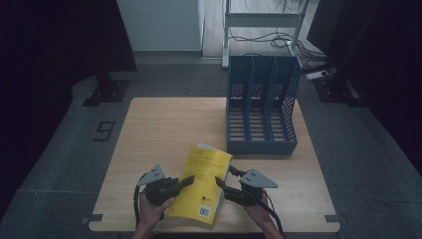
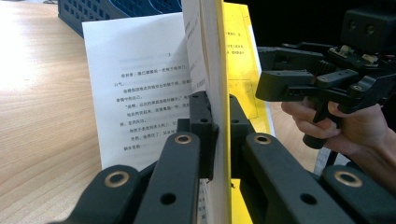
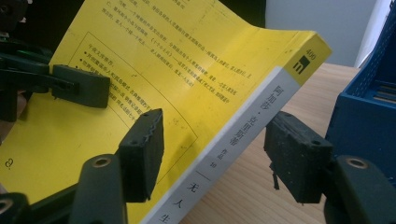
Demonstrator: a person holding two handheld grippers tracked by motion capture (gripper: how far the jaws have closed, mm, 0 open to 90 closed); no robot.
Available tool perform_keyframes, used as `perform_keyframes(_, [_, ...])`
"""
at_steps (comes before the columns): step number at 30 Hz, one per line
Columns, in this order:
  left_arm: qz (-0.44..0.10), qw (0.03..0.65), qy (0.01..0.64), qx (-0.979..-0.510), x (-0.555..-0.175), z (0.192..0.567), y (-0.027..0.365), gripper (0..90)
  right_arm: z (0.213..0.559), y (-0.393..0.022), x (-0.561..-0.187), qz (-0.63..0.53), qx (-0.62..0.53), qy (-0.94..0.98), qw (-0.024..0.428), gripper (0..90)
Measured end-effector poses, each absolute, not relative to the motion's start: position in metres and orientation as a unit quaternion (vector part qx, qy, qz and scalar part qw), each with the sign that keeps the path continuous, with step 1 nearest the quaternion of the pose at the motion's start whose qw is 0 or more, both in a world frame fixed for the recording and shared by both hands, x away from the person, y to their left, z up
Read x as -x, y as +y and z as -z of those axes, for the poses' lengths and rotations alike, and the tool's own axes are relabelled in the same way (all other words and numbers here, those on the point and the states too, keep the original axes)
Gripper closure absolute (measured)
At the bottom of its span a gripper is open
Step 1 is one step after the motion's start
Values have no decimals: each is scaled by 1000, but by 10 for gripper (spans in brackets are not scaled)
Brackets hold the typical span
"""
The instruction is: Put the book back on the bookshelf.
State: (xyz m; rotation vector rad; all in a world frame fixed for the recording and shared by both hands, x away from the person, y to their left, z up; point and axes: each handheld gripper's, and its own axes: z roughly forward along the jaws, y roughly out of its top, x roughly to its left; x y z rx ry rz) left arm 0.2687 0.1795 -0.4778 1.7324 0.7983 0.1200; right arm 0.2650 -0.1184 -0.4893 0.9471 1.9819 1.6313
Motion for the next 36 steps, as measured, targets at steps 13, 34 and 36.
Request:
perform_keyframes(13, [-64,590,337,-731,-265,474,180,867,474,-121,-254,-607,-307,700,220,408])
perform_keyframes(34, [-70,592,329,-733,-261,473,173,867,473,-123,-252,-592,-311,695,264,535])
perform_keyframes(36, [-71,595,326,-732,-260,472,172,867,470,-124,-250,-593,-304,694,273,535])
